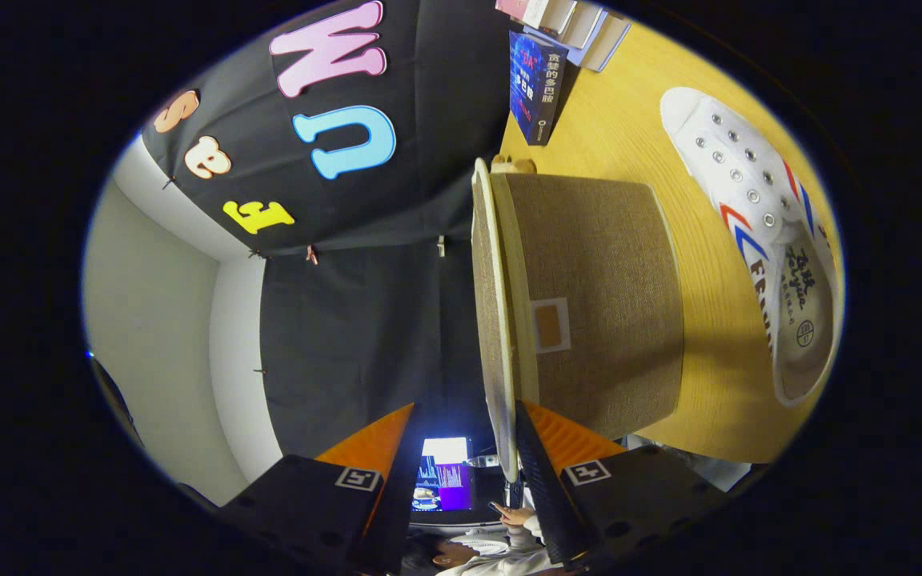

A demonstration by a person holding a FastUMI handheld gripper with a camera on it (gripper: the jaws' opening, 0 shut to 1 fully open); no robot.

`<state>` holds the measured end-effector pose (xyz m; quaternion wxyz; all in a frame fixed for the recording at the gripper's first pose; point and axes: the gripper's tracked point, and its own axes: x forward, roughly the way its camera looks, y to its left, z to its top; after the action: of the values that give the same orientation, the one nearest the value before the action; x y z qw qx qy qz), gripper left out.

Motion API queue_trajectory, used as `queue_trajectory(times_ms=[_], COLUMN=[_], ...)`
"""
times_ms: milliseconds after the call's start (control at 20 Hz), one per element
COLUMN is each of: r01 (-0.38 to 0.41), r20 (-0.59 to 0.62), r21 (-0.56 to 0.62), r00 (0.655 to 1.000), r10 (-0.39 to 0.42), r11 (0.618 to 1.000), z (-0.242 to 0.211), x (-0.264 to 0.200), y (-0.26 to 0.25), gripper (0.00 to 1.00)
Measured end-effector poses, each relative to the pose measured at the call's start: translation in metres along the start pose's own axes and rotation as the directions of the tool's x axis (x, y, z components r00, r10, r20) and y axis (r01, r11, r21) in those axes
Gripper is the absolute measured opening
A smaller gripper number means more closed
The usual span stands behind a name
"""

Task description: Open the storage box then place both shoes into the box .Put the left shoe in first, then the right shoe, with the right side of both shoes facing outward in a uniform manner.

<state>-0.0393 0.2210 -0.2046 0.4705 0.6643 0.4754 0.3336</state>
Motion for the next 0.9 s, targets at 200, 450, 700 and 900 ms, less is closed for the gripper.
queue_trajectory(times_ms=[200,450,700,900], r01=[0.021,0.141,0.143,0.170], r20=[-0.042,0.020,0.042,0.068], r21=[-0.052,-0.075,-0.108,-0.180], r00=[0.999,0.990,0.989,0.985], r10=[-0.024,-0.140,-0.139,-0.160], r11=[0.998,0.987,0.984,0.969], z=[-0.012,-0.002,-0.005,-0.003], x=[0.018,0.023,0.030,0.047], y=[0.003,-0.016,0.018,0.055], gripper=[0.50,0.10,0.05,0.05])
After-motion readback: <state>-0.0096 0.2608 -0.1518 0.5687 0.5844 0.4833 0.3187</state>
